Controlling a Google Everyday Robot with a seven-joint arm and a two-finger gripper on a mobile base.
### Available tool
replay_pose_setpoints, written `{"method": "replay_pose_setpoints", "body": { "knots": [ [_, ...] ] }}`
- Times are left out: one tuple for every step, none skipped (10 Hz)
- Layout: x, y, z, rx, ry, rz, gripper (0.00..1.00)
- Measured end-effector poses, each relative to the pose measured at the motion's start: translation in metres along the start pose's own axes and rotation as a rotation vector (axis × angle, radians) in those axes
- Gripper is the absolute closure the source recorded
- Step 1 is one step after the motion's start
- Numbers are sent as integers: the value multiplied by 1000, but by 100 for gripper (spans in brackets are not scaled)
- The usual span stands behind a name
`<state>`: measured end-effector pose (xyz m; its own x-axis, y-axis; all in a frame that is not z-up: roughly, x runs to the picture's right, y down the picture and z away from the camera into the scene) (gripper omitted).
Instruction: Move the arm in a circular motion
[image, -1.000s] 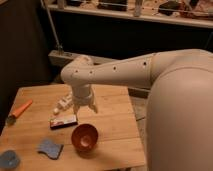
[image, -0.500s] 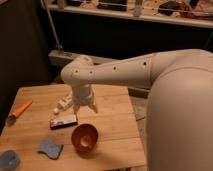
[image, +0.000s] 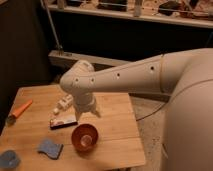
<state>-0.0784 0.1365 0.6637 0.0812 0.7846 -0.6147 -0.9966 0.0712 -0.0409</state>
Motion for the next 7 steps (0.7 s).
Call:
{"method": "replay_pose_setpoints", "body": {
  "knots": [
    [13,-8,1,-3,-2,22,35],
    [22,-17,4,-5,-2,49,35],
    [30,-28,6,-1,1,78,35],
    [37,-49,13,-6,-1,133,35],
    [38,-69,19,1,-5,168,35],
    [35,-94,26,9,-17,209,35],
    [27,-120,31,22,-30,243,35]
  ]
}}
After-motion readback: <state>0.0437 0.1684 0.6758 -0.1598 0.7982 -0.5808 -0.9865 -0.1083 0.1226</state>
